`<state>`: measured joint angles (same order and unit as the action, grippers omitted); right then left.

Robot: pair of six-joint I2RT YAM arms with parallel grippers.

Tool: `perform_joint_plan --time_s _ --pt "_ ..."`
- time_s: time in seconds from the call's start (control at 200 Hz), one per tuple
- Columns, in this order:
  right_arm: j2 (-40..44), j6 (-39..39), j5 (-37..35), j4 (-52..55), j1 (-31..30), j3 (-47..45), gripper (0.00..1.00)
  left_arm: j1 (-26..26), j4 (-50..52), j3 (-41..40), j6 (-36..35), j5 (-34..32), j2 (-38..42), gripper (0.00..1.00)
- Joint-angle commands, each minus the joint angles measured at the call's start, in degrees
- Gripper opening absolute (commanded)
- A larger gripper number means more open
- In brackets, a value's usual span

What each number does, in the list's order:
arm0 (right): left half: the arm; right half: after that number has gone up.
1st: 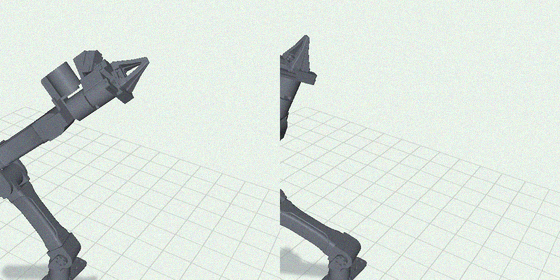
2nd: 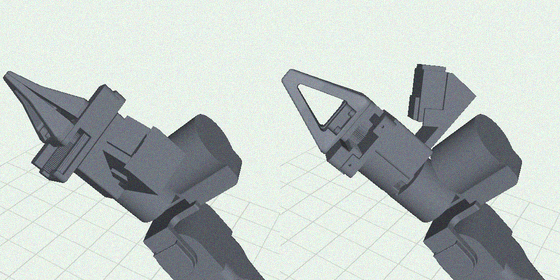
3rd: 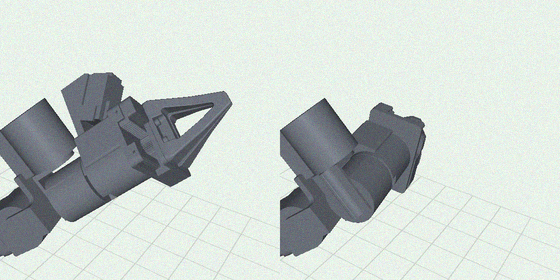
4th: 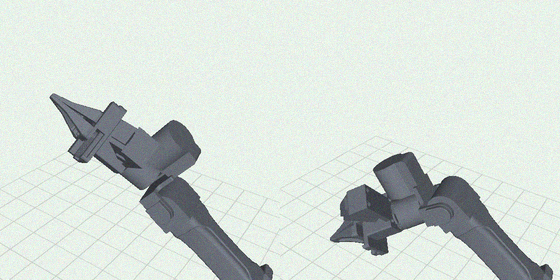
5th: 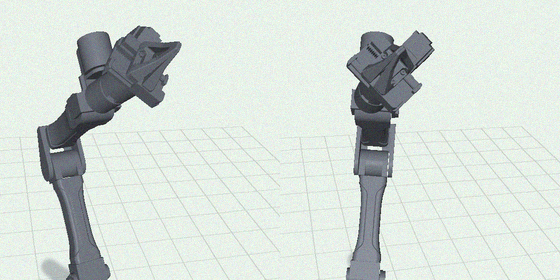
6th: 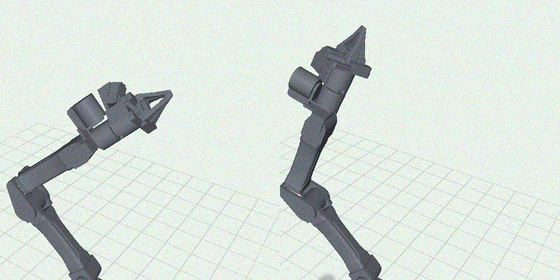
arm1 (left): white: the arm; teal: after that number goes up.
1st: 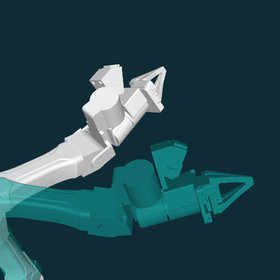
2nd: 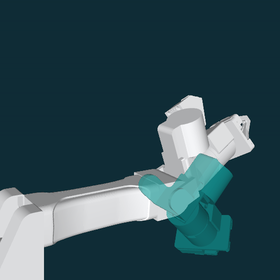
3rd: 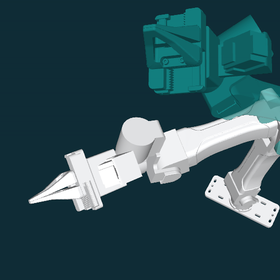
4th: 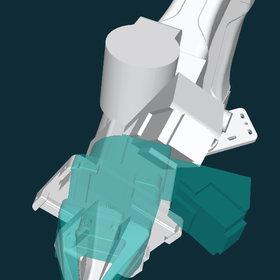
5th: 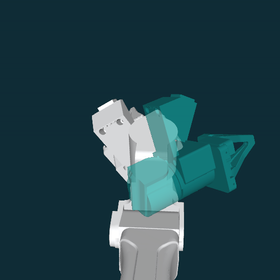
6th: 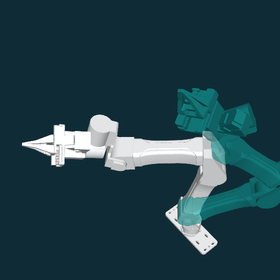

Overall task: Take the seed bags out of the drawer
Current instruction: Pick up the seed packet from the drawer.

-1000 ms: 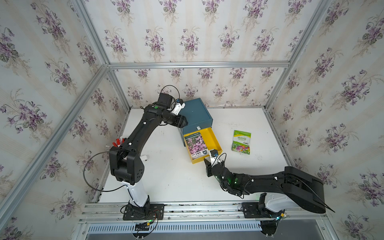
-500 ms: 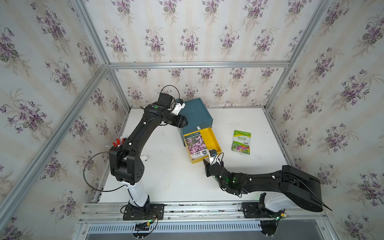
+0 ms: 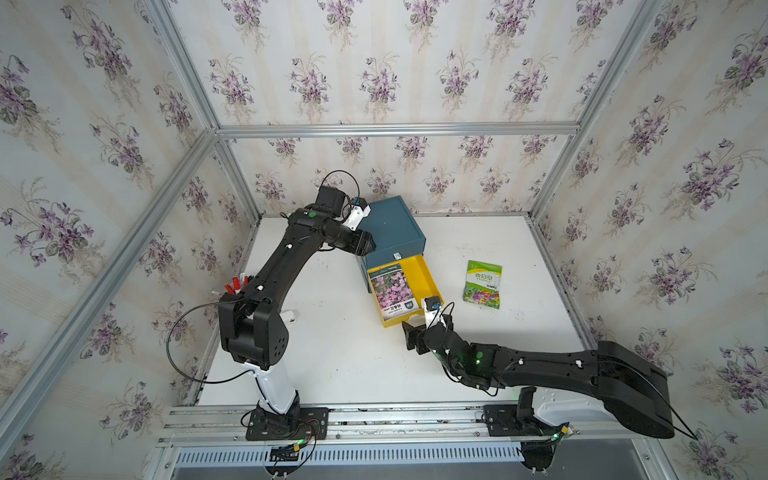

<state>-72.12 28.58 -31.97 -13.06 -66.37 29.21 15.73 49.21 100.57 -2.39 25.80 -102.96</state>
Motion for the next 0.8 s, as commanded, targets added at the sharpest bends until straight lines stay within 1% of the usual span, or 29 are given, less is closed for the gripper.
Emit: perform_joint_plan --time_s 0.0,0.125,0.285,0.48,0.654,0.794 --pt "3.1 1.7 3.8 9.3 0.1 1.4 0.97 0.1 5.0 -0.5 -1.4 -0.7 0.1 0.71" --pt "6.7 1.2 8.7 14.8 1.7 3.9 0.99 0.1 4.7 -0.6 -1.3 -0.7 0.1 0.71" --pt "7.1 -1.5 16.5 21.1 7.8 10.5 1.0 0.3 4.6 0.0 -0.6 -0.6 -0.5 0.71" --pt "2.5 -5.9 26.3 25.7 16.1 19.9 1.0 0.9 4.2 -0.6 2.2 -0.3 -0.6 0.7" --pt "-2.5 -7.2 34.3 29.1 22.7 27.0 1.0 1.2 2.8 -2.6 5.8 0.3 -0.2 0.7" --pt "-6.5 -8.3 39.2 32.7 25.5 32.5 1.0 1.2 2.3 -3.4 7.9 0.0 -0.1 0.69"
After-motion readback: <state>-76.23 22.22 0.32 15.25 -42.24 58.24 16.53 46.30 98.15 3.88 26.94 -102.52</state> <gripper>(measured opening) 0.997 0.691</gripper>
